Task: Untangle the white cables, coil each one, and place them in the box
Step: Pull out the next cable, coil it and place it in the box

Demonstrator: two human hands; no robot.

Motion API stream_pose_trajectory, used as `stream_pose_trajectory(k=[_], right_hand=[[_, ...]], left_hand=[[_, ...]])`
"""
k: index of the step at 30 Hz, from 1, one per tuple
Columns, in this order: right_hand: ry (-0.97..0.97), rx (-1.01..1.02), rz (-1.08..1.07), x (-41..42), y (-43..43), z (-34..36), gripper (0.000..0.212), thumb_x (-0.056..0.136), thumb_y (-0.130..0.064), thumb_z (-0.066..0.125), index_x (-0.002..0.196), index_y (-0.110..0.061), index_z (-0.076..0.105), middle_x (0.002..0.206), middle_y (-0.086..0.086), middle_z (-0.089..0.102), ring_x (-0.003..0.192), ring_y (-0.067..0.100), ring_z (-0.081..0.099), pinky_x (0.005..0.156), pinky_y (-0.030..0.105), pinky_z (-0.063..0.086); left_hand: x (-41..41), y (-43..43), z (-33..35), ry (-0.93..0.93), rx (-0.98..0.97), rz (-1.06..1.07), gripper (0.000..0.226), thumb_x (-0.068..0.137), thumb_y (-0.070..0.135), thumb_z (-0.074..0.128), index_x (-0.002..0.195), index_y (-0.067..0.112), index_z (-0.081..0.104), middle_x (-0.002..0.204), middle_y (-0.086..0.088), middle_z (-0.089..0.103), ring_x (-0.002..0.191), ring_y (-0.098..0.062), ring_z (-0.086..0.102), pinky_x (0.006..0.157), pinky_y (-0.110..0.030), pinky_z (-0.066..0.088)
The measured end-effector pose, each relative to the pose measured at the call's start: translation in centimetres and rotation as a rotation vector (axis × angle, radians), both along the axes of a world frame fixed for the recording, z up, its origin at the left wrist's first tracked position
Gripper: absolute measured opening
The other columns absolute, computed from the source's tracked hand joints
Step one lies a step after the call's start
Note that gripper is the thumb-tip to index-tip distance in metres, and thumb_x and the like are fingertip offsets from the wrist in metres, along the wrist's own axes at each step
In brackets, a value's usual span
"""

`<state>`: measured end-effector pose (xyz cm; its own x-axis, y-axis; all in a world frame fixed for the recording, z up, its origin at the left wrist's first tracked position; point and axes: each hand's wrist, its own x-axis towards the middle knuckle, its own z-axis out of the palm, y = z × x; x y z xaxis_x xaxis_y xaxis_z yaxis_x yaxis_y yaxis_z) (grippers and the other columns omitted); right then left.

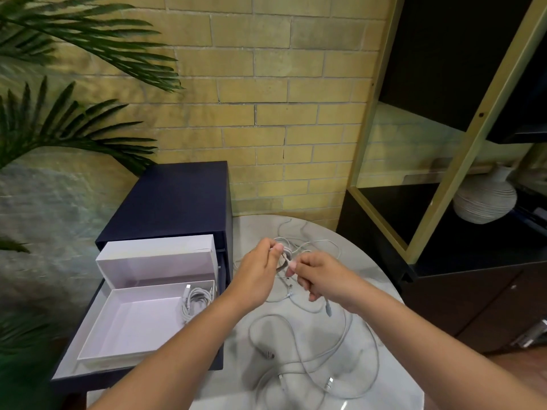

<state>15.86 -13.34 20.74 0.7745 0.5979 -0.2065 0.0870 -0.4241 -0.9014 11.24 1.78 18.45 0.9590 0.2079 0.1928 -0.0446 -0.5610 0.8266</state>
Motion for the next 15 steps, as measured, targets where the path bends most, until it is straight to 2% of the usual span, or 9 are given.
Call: stream_pose_trajectory(k=[2, 4, 6, 7, 9, 11, 15], right_hand=[[-0.103, 0.055, -0.032, -0.5, 0.5, -0.5, 0.02, 0.097, -0.021, 0.052, 0.082, -0.014, 0.063, 0.064, -0.007, 0.058, 0.053, 0.008, 0.056, 0.058, 0.024, 0.051], [-0.403, 0.024, -0.07, -1.0, 1.1, -1.3, 0.018, 0.095, -0.016, 0.056, 0.078, -0.018, 0.061, 0.069, -0.011, 0.059, 0.062, 0.007, 0.062, 0.061, 0.021, 0.047], [-0.714, -0.049, -0.08, -1.3, 1.5, -2.3, 0.017, 0.092, -0.014, 0.058, 0.076, -0.019, 0.058, 0.074, -0.008, 0.056, 0.07, 0.009, 0.056, 0.064, 0.021, 0.041], [-0.802, -0.074, -0.067, -1.4, 1.6, -2.5, 0.014, 0.091, -0.013, 0.058, 0.077, -0.015, 0.059, 0.078, -0.005, 0.056, 0.072, 0.011, 0.053, 0.065, 0.024, 0.041], [-0.879, -0.098, -0.011, -1.4, 1.5, -2.8, 0.011, 0.091, -0.011, 0.055, 0.081, -0.01, 0.059, 0.083, 0.0, 0.055, 0.075, 0.016, 0.05, 0.067, 0.03, 0.043], [-0.904, -0.098, 0.056, -1.4, 1.4, -2.8, 0.009, 0.091, -0.008, 0.053, 0.083, -0.01, 0.057, 0.088, 0.001, 0.055, 0.077, 0.016, 0.05, 0.069, 0.031, 0.043], [-0.854, -0.048, 0.152, -1.2, 1.0, -2.5, 0.008, 0.091, -0.01, 0.056, 0.083, -0.009, 0.055, 0.09, 0.003, 0.059, 0.08, 0.017, 0.051, 0.072, 0.03, 0.044]], left_hand=[[0.3, -0.4, 0.3, 0.013, -0.101, 0.039, 0.028, 0.102, 0.039, 0.034, 0.091, 0.018, 0.049, 0.071, 0.007, 0.048, 0.066, -0.012, 0.045, 0.057, -0.02, 0.036], [0.6, -0.7, 0.9, 0.042, -0.277, 0.092, 0.027, 0.102, 0.039, 0.036, 0.095, 0.016, 0.048, 0.072, 0.004, 0.047, 0.067, -0.014, 0.045, 0.056, -0.02, 0.04], [0.9, -1.2, 1.3, 0.083, -0.453, 0.131, 0.026, 0.102, 0.036, 0.038, 0.091, 0.015, 0.047, 0.069, 0.002, 0.044, 0.06, -0.012, 0.041, 0.049, -0.018, 0.039], [1.0, -1.3, 1.3, 0.104, -0.479, 0.146, 0.026, 0.102, 0.037, 0.039, 0.087, 0.016, 0.047, 0.067, 0.003, 0.043, 0.057, -0.011, 0.039, 0.05, -0.02, 0.038], [1.2, -1.2, 0.8, 0.136, -0.468, 0.171, 0.03, 0.101, 0.038, 0.039, 0.08, 0.017, 0.045, 0.066, 0.003, 0.042, 0.057, -0.012, 0.038, 0.054, -0.026, 0.034], [1.2, -0.9, 0.4, 0.137, -0.445, 0.201, 0.032, 0.101, 0.037, 0.037, 0.076, 0.018, 0.044, 0.065, 0.002, 0.042, 0.059, -0.014, 0.038, 0.055, -0.027, 0.032], [0.9, -0.2, 0.1, 0.081, -0.201, 0.193, 0.036, 0.102, 0.034, 0.032, 0.087, 0.014, 0.058, 0.07, 0.002, 0.052, 0.068, -0.017, 0.048, 0.061, -0.029, 0.037]])
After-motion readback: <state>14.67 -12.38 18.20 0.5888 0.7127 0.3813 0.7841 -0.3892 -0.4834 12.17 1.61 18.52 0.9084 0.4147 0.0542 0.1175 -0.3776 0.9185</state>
